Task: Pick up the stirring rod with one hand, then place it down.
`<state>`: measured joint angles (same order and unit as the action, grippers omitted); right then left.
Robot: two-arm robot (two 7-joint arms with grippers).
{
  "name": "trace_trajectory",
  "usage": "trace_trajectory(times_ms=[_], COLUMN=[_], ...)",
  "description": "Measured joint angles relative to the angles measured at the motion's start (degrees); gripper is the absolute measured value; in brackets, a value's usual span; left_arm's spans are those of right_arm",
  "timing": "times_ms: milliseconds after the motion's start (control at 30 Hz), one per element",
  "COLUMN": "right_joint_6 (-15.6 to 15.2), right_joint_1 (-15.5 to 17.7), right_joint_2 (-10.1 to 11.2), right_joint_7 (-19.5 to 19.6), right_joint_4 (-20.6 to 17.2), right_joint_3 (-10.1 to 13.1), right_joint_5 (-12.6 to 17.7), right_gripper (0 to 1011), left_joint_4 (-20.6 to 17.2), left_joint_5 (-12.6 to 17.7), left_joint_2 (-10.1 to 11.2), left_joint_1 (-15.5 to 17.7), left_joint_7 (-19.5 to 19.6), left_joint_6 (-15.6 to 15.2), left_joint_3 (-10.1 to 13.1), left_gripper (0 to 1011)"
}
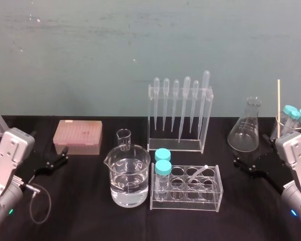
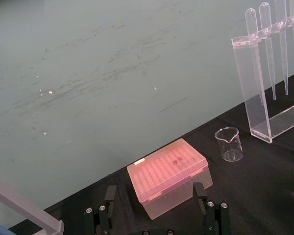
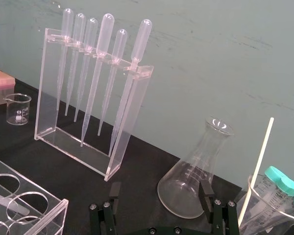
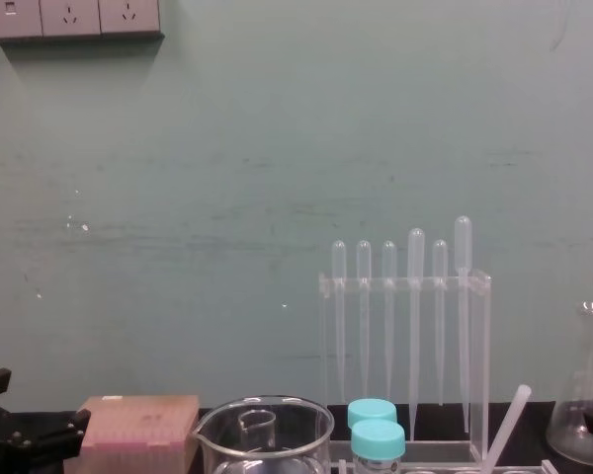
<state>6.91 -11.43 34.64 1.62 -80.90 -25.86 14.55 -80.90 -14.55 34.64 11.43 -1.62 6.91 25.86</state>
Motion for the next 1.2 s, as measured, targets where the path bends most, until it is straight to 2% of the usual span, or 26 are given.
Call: trace_trajectory(times_ms=[1200], right_joint_6=[0.0], right_joint_1=[0.0], right_joint_2=[0.0], right_joint_7=[0.0], right_joint_4=[0.0], right_joint_3=[0.0], right_joint_5=[0.0], right_gripper=[1003], left_joint_4=[0.0], left_joint_5=[0.0], left_joint_2=[0.0], left_joint_1=[0.0], left_joint_7=[0.0], left_joint_6=[0.0], left_joint_3=[0.0], left_gripper=[1000])
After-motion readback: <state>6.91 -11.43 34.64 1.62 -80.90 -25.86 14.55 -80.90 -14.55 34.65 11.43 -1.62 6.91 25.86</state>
